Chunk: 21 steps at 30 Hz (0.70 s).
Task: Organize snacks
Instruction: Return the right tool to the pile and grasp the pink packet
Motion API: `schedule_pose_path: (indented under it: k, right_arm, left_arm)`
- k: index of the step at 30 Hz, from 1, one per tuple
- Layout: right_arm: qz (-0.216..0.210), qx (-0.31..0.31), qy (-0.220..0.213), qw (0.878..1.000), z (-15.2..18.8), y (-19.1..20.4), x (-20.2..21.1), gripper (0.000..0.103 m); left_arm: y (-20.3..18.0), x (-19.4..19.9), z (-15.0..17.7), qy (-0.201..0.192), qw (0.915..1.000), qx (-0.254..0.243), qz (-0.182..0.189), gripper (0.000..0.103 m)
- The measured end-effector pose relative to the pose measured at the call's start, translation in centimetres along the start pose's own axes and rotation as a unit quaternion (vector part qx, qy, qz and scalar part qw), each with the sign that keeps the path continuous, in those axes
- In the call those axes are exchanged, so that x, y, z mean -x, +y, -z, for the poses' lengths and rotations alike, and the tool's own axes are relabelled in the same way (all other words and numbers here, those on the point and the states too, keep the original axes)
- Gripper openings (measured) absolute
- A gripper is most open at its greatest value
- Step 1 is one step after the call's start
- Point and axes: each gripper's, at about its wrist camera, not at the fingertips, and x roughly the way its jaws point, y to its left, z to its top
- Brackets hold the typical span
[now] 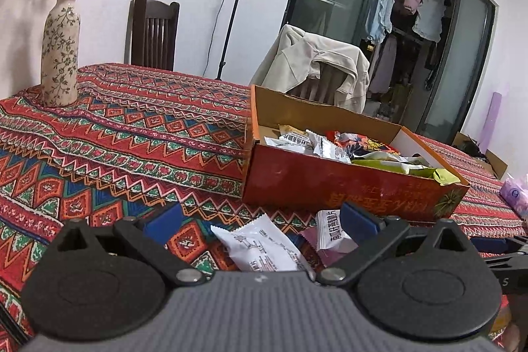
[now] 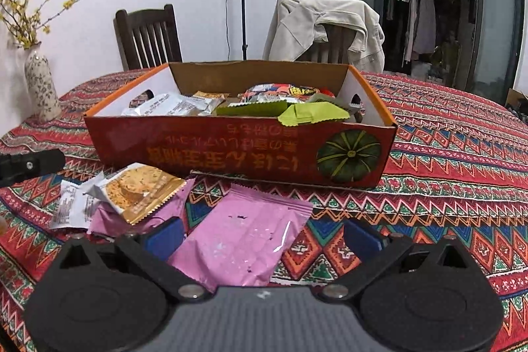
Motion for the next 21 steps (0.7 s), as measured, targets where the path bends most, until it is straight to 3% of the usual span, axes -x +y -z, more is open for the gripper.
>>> schedule_pose_path:
  k: [13, 21]
  right_arm:
    - [0.018, 0.013, 0.035, 0.999, 0.1, 0.7, -2.4, 0.103]
    - [0.011, 0.01, 0.027, 1.0, 0.6, -0.6, -2.4, 0.103]
  left_arm:
    - [0.3, -0.1, 0.0, 0.003, 0.9999, 0.008, 0.005, 0.103]
    - [0.2, -0.1, 0.1, 0.005, 1.0, 0.007, 0.005, 0.103]
